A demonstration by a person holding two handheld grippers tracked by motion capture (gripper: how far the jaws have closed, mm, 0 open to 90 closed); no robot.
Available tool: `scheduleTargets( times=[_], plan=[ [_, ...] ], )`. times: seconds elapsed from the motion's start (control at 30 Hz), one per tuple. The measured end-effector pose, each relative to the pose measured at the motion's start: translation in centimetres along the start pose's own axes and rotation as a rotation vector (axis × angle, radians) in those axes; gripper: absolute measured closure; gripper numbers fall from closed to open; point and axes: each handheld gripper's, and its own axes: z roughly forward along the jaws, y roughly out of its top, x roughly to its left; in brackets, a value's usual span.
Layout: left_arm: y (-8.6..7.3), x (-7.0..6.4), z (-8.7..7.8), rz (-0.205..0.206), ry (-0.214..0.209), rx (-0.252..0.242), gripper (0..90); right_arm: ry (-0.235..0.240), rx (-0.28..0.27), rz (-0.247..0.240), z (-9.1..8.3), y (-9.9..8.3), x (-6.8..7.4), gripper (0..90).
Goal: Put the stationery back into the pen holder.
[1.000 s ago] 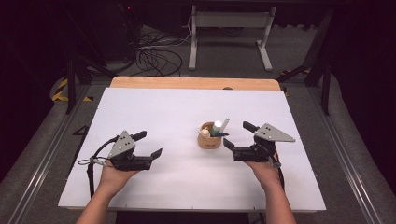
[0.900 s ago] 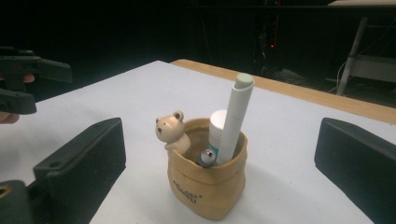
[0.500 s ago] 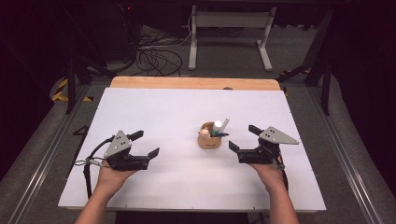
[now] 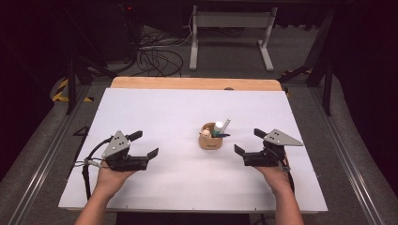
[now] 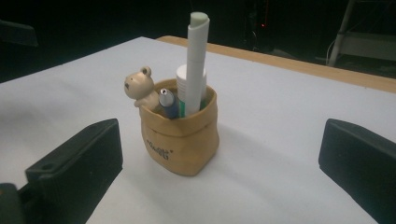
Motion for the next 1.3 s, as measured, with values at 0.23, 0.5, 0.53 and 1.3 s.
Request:
scheduleTargets(
  times=[0.23,0.5,0.53,1.3],
  plan=[
    [0.0,0.2,-0.1,-0.001,0.0,-0.005,13.7,-0.03,0.029,0.012,-0.7,-0.5,-0.7,0.4],
    [0.0,0.4,-0.5,-0.022,-0.011,-0.028,13.4,-0.056,0.034,0.025,-1.4,-0.9,-1.0,0.5],
    [0.0,0.4,-0.6,-0.028,-0.014,-0.027,13.4,-0.056,0.033,0.021,-1.5,-1.0,-1.1,0.5],
    [-0.2,1.1,-1.5,-0.045,-0.017,-0.057,12.9,-0.092,0.012,0.021,-3.0,-1.7,-1.1,1.6]
  ],
)
